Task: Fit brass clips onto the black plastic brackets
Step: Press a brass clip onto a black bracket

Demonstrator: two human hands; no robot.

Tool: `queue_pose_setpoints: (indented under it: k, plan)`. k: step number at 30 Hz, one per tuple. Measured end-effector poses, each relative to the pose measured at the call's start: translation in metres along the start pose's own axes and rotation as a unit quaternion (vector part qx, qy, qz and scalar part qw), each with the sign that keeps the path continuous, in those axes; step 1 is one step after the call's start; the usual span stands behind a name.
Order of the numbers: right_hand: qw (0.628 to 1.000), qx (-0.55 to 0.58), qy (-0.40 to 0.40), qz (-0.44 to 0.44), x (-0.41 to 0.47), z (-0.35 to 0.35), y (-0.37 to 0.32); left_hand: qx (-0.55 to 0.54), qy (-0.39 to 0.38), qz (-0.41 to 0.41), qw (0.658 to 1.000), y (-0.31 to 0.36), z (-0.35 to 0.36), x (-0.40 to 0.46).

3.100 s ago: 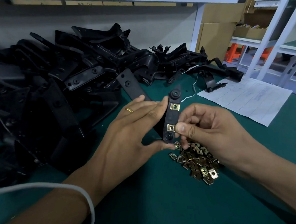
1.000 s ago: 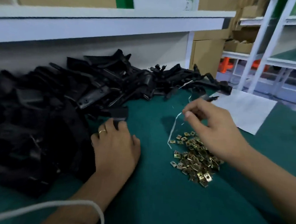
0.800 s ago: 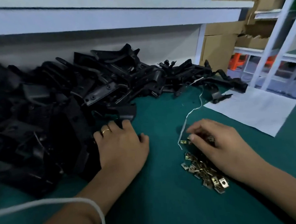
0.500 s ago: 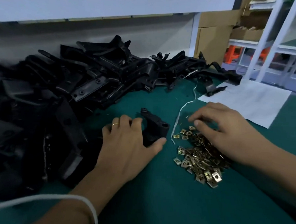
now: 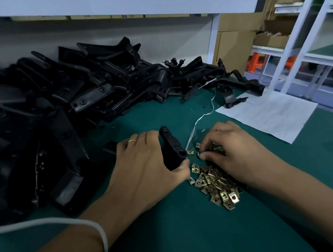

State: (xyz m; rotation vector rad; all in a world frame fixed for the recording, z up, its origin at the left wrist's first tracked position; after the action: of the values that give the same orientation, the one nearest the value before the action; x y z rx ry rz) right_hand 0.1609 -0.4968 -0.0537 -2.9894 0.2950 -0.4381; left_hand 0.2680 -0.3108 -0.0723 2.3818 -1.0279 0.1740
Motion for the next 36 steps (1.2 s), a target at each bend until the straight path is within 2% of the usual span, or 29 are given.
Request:
queue_pose_setpoints:
  k: [3, 7, 10, 12, 15, 19, 21, 25, 31, 36]
  plan:
    - [1.0, 0.0, -0.01, 0.0, 0.001, -0.001, -0.003, -0.077, 0.0, 0.029, 0.997, -0.002, 0.0, 0.001]
    - [1.0, 0.016, -0.016, 0.002, 0.001, 0.001, -0.002, -0.108, 0.017, 0.06, 0.992, -0.004, -0.003, 0.001]
    - [0.987, 0.156, 0.029, 0.019, -0.001, 0.001, 0.0, -0.107, 0.009, 0.103, 0.989, -0.001, -0.005, -0.001]
    - [0.956, 0.288, 0.054, 0.025, -0.002, -0.002, 0.001, -0.101, 0.012, 0.139, 0.985, 0.002, -0.006, -0.003]
    - [0.905, 0.416, 0.081, 0.045, -0.001, -0.005, 0.001, -0.101, 0.031, 0.177, 0.979, 0.004, -0.007, -0.005]
    - [0.798, 0.592, 0.088, 0.065, -0.001, -0.004, -0.005, -0.098, 0.048, 0.199, 0.974, 0.005, -0.008, -0.004]
    - [0.763, 0.637, 0.081, 0.071, -0.001, -0.003, -0.01, -0.096, 0.048, 0.204, 0.973, 0.006, -0.008, -0.004]
    - [0.766, 0.634, 0.073, 0.077, -0.002, -0.003, -0.015, -0.099, 0.051, 0.205, 0.972, 0.006, -0.008, -0.005]
    - [0.805, 0.584, 0.075, 0.077, -0.003, -0.002, -0.019, -0.087, 0.054, 0.217, 0.971, 0.006, -0.007, -0.006]
    - [0.81, 0.575, 0.076, 0.087, -0.003, -0.001, -0.021, -0.081, 0.056, 0.225, 0.969, 0.006, -0.007, -0.007]
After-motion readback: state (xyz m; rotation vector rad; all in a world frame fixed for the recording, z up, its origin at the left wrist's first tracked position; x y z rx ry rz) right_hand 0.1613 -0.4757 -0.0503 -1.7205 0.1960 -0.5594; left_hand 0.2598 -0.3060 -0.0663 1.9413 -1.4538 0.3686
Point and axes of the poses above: each hand's wrist, its own x-axis towards the middle knuckle, its own z-axis out of the palm, y = z × x, the point moved 2 cm from there along x, towards the middle knuckle, and after that the axes turned 12 degrees about -x, right-handed, at the moved point
